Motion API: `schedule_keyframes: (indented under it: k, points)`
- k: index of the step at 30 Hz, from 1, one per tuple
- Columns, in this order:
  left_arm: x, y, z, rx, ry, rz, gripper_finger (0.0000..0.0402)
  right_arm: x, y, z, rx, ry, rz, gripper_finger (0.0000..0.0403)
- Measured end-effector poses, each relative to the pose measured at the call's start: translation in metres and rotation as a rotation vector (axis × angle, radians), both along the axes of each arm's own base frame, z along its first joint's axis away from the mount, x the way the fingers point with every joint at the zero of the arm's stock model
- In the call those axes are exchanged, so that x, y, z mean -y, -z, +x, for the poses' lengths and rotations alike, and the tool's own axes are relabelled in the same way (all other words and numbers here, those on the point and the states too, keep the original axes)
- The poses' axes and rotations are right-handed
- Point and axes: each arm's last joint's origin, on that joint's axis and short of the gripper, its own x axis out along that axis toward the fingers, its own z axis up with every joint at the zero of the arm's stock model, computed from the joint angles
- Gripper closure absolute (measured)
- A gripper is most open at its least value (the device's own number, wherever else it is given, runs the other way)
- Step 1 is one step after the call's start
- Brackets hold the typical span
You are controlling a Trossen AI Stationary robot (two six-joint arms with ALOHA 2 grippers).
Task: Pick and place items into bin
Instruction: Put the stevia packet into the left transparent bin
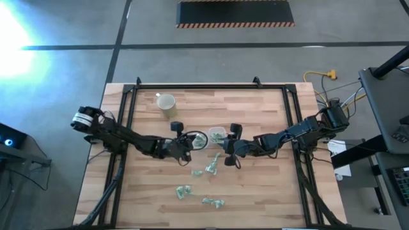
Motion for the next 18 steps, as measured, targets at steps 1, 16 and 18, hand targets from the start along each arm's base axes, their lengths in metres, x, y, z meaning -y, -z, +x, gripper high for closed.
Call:
schedule_keyframes:
  k: [1,16,18]
  points:
    - [0.0,0.0008,-0.0002,-0.007,0.002,0.001,0.04,0.0,0.0,0.0,0.0,0.0,0.0,0.033]
    - [0.0001,0.0011,-0.0003,-0.01,0.011,0.001,0.0369,0.0,0.0001,-0.0001,-0.001,0.0,0.0,0.033]
    - [0.0001,0.0011,-0.0003,-0.01,0.011,0.001,0.0349,0.0,0.0001,-0.0001,-0.001,0.0,0.0,0.033]
